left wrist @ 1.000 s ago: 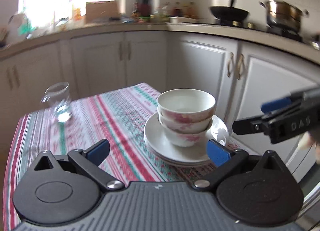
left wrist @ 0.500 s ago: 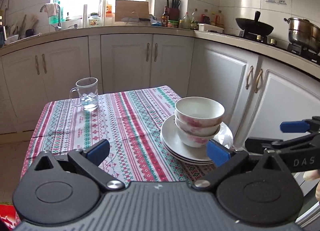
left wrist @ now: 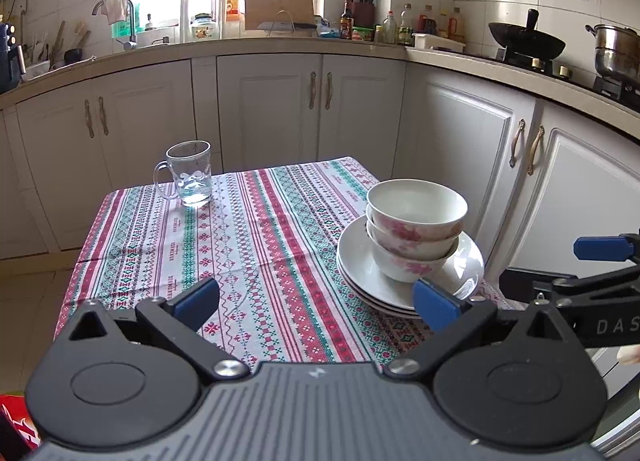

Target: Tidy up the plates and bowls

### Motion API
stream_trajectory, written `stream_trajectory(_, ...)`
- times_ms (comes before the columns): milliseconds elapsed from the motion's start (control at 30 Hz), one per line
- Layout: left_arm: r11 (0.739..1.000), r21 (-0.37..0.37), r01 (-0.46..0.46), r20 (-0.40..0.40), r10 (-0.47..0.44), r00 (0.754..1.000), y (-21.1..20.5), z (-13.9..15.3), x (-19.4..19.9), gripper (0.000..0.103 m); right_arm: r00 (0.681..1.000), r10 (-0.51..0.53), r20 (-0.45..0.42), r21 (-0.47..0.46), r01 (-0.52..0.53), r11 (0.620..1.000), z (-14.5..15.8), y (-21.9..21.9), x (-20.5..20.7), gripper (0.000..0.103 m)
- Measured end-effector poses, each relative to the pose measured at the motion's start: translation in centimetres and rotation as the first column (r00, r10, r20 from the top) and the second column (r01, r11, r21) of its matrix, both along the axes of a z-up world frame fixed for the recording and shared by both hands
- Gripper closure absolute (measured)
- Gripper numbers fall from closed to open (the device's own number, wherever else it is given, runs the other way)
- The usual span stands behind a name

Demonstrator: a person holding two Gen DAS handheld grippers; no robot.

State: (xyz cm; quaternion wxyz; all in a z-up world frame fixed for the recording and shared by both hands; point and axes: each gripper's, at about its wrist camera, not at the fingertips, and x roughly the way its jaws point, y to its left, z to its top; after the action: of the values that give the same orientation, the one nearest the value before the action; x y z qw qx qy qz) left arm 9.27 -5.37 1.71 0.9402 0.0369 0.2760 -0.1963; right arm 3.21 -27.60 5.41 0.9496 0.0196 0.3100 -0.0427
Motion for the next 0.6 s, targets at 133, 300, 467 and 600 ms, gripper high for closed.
stream_trajectory(133,1.000,-0.001,-0.002,0.000,0.002,1.000,0.01,0.07,-0.07,0.001,1.000,-0.001,0.002,0.004,0.001,1.000,-0.02,-0.03,0.07,0.000)
stream_trajectory(300,1.000,-0.002,-0.004,-0.001,0.004,1.000,0.03,0.14,-0.09,0.001,1.000,-0.002,0.004,0.005,0.001,1.000,-0.01,-0.06,0.02,0.000)
stream_trajectory(467,1.000,-0.005,-0.007,0.000,0.007,1.000,-0.01,0.12,-0.14,0.001,1.000,-0.002,0.008,0.005,0.002,1.000,0.04,-0.13,-0.05,0.000)
stream_trajectory(600,1.000,-0.008,-0.007,-0.009,0.007,1.000,0.03,0.09,-0.06,0.001,1.000,-0.002,0.008,0.006,0.002,1.000,0.03,-0.10,-0.05,0.000)
